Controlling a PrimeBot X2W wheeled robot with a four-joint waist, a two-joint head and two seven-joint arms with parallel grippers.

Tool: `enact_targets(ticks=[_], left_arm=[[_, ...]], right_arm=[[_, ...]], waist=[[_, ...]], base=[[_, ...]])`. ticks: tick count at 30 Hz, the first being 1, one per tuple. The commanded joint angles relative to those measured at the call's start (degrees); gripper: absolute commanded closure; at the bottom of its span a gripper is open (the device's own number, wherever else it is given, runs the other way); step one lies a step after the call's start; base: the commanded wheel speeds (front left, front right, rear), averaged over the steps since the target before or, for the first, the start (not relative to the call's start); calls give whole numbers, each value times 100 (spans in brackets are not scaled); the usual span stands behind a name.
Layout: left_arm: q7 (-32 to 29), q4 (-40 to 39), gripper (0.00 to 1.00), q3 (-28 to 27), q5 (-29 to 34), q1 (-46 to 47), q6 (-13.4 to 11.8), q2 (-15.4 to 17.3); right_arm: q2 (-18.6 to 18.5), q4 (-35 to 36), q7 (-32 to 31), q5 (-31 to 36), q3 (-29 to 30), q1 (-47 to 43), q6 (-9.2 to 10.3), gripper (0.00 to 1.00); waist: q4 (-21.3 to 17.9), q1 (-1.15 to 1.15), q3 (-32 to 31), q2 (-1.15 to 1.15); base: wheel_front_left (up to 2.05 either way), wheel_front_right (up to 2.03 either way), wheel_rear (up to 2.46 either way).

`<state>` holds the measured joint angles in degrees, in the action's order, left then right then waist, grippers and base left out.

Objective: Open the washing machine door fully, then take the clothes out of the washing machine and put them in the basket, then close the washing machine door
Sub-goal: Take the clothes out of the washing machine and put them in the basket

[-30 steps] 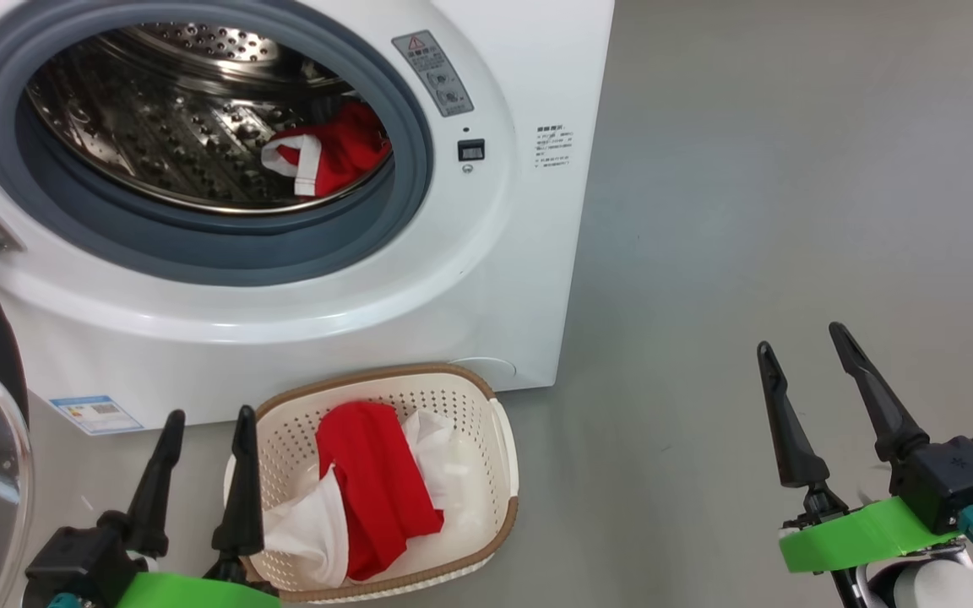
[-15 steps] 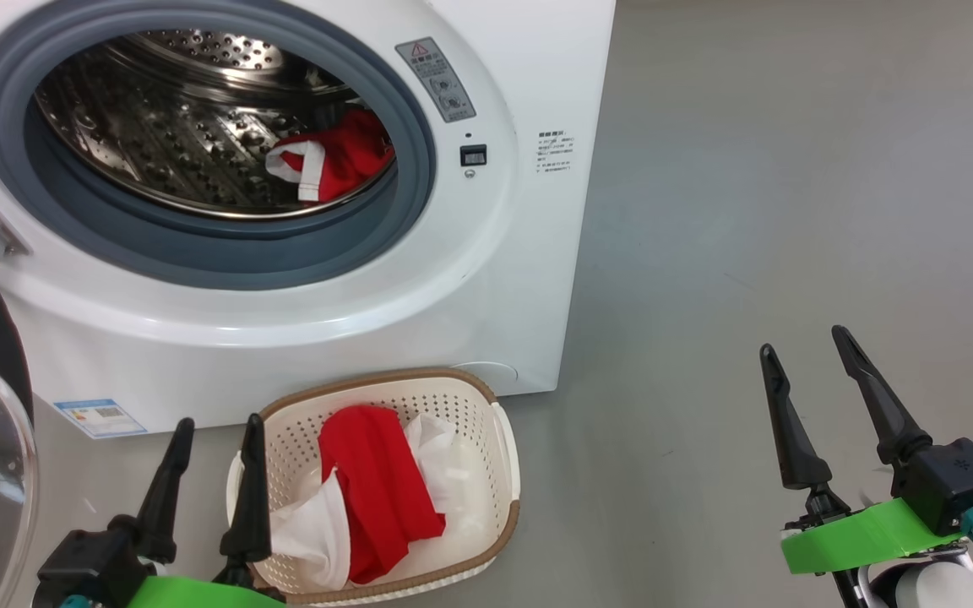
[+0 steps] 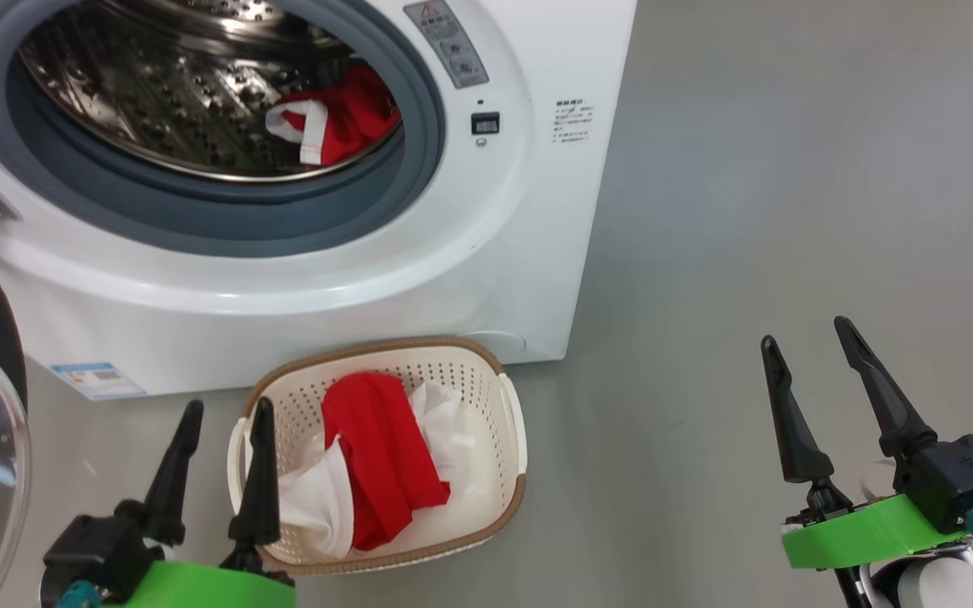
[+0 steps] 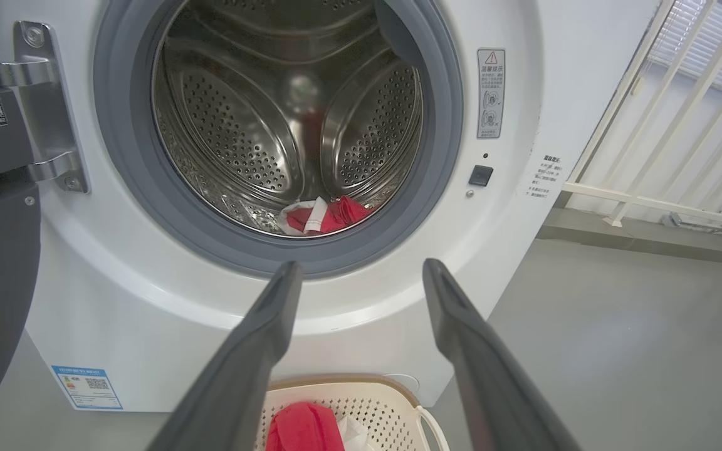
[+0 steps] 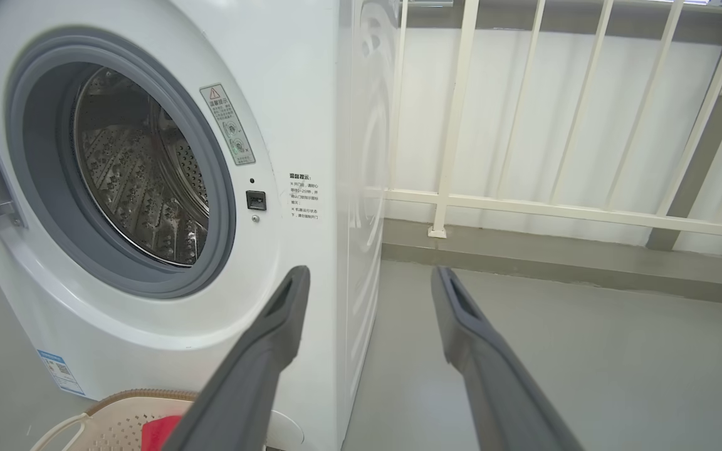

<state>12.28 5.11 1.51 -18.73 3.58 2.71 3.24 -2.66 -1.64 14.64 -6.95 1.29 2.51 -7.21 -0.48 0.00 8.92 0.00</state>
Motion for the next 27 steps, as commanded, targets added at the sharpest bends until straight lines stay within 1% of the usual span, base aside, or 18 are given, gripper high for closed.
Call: enact_targets(ticks=[1,5,7,10,18,27], left_arm=[[68,-172,0,-153,-15,240,-37,88],[112,-181,0,-136,-48,414,-35,78],[125,-174,0,-143,-189,509,2,62],[145,-177,0,-129,-233,678,25,58],[187,-82,0,-96,-204,1343,74,139],[240,45,0,-183,-175,2060,113,237]], right_arm=[[-21,192,36,26,-116,169,-28,0],[-21,235,36,64,-136,322,-28,0],[-21,246,36,77,-163,424,-28,0],[-21,257,36,102,-182,611,-28,0],[-21,311,36,220,-205,1178,-28,0],[-21,393,36,194,-266,1363,-28,0]], waist=[[68,0,174,0],[111,0,415,0],[115,0,537,0],[124,0,716,0],[154,0,1259,0],[108,0,1839,0]], base=[[0,0,0],[0,0,0],[0,0,0],[0,0,0],[0,0,0],[0,0,0]])
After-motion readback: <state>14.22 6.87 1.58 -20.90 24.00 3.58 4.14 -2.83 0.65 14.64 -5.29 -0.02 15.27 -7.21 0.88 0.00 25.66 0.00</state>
